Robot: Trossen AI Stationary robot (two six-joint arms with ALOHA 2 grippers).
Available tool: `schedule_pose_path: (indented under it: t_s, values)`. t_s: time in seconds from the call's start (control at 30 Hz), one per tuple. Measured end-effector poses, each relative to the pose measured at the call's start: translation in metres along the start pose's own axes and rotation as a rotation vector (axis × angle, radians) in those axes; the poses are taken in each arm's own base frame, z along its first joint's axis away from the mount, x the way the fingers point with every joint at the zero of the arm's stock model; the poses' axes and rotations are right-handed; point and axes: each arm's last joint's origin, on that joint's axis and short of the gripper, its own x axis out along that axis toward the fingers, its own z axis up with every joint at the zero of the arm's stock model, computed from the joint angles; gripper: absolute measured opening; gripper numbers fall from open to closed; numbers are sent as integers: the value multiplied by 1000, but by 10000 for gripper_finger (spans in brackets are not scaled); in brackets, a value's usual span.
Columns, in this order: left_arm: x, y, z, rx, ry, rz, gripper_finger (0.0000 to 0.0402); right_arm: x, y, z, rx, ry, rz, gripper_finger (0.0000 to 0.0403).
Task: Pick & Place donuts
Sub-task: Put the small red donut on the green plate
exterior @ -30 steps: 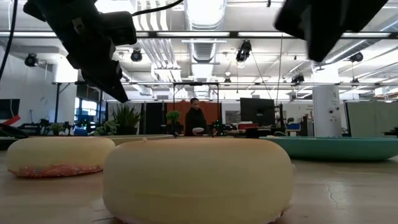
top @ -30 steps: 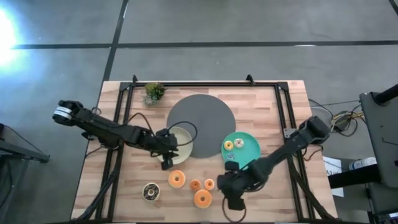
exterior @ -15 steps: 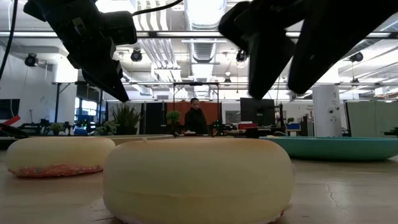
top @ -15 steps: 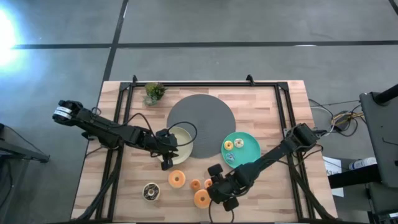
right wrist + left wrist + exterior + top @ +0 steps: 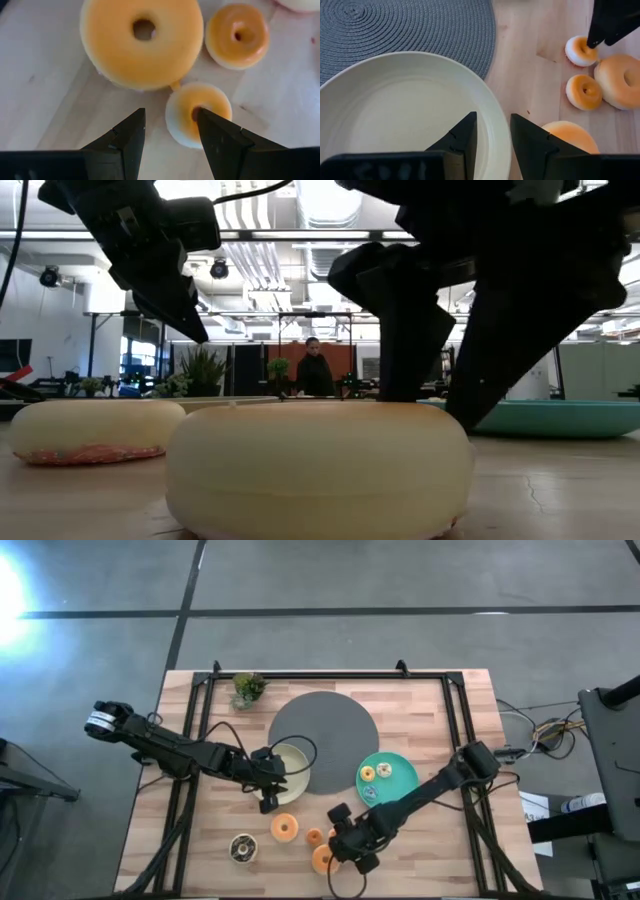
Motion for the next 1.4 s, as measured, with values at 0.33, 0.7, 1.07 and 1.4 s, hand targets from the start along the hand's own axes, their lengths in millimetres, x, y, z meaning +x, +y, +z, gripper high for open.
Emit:
schedule_pose_path:
  t_s: [0.33, 0.7, 1.07, 1.4]
  values:
    - [0, 1, 0, 1, -10, 19, 92, 6, -3, -3, 26, 13, -1, 162]
    - [0, 1, 0, -10, -13, 24, 92, 9, -12, -5, 77, -1, -11, 81]
    - [0, 1, 0, -14, -13, 23, 92, 7, -19, -9, 365, 20, 70, 12]
    - [0, -2, 5, -6, -58, -1, 92, -73, -52, -16, 784, -264, 88, 9]
